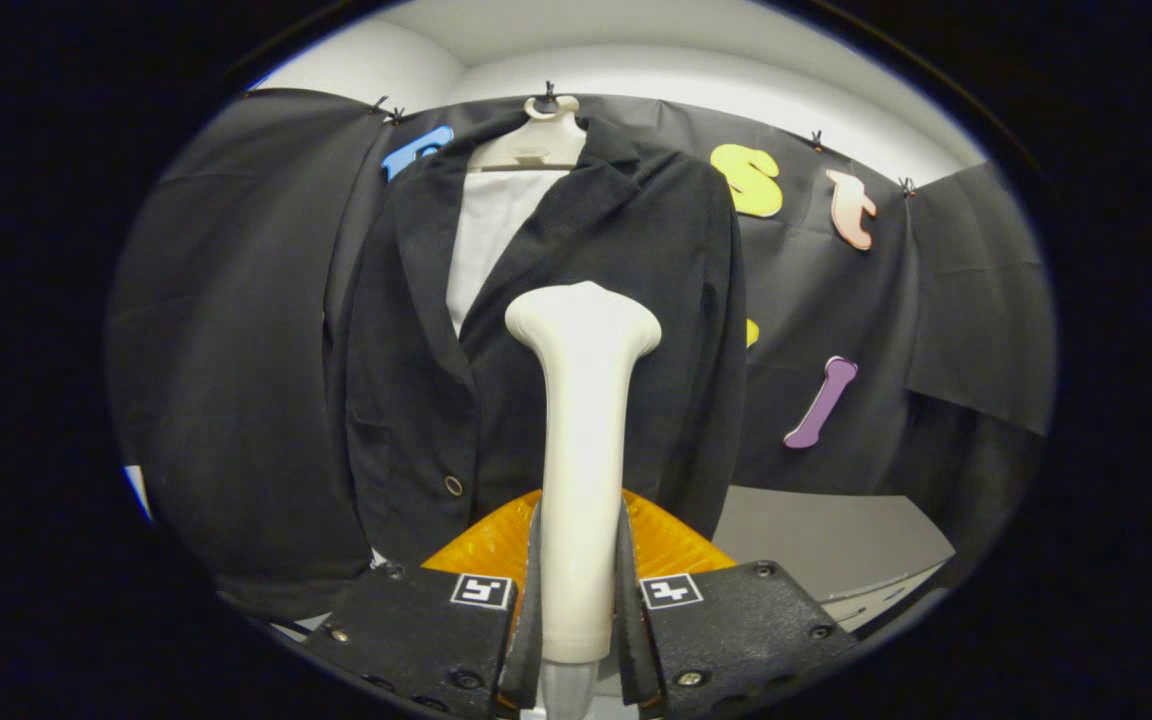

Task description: Iron the clothes twice with a garment steamer, once on the left side and once on the right side.

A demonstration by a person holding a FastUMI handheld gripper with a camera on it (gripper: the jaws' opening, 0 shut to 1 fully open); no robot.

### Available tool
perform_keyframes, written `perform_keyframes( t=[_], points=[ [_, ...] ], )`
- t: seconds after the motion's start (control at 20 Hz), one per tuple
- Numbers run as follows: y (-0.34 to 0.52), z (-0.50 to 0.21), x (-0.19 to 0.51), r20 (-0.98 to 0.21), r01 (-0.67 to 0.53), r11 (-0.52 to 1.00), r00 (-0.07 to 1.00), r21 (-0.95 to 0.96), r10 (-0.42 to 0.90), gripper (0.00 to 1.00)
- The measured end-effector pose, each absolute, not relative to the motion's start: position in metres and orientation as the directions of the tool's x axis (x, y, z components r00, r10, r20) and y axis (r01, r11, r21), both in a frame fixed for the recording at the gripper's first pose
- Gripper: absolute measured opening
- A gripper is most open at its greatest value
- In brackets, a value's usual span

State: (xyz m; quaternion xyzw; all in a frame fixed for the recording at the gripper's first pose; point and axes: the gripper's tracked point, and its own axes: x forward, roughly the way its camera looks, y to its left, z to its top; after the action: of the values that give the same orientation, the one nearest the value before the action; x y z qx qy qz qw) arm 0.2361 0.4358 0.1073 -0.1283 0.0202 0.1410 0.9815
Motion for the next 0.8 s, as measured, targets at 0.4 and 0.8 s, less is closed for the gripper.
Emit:
perform_keyframes(
  t=[0.4,0.8],
  points=[
    [0.422,0.057,0.233,-0.167,-0.274,0.924,0.957,-0.268,0.235,0.34],
    [0.416,0.020,0.233,-0.228,-0.278,0.927,0.948,-0.252,0.222,0.33]
  ],
)
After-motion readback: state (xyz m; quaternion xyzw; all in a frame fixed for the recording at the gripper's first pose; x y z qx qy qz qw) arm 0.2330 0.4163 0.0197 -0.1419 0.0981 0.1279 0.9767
